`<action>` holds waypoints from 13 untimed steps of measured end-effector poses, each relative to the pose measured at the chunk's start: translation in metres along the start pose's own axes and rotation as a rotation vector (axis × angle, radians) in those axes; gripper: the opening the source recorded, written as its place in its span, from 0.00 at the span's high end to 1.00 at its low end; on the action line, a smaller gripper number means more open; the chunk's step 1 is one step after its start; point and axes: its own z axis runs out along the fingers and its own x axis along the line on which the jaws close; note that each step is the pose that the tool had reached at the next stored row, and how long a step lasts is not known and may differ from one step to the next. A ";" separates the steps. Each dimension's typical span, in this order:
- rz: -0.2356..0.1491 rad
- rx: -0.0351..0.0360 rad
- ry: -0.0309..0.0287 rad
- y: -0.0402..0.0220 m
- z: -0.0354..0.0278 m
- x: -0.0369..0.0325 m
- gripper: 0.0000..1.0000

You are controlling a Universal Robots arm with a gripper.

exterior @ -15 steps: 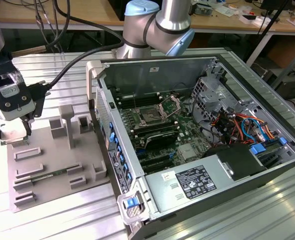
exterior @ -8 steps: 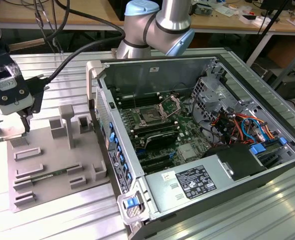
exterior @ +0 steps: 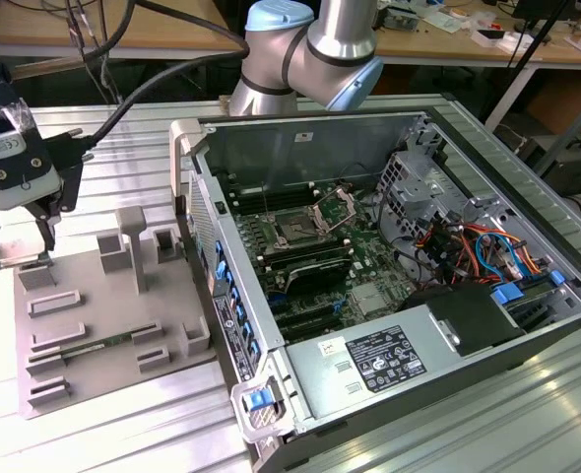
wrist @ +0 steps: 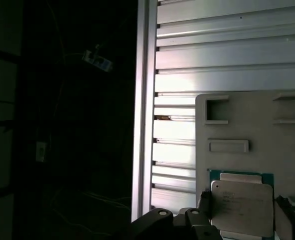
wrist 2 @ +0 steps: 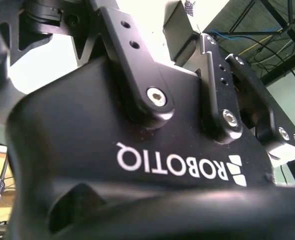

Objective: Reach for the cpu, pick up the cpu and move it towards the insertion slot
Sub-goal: 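Pick up the cpu and move it towards the insertion slot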

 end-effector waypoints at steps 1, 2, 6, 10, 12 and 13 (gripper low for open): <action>0.000 0.0000 0.0000 0.0000 -0.0018 0.0000 0.46; 0.000 0.0000 -0.0001 0.0000 -0.0029 0.0000 0.46; 0.000 -0.0001 -0.0001 0.0000 -0.0098 0.0000 0.46; 0.000 0.0000 -0.0001 -0.0001 -0.0184 0.0001 0.46; 0.000 -0.0001 -0.0001 -0.0001 -0.0225 0.0001 0.46; 0.000 0.0000 0.0000 -0.0001 -0.0254 0.0001 0.46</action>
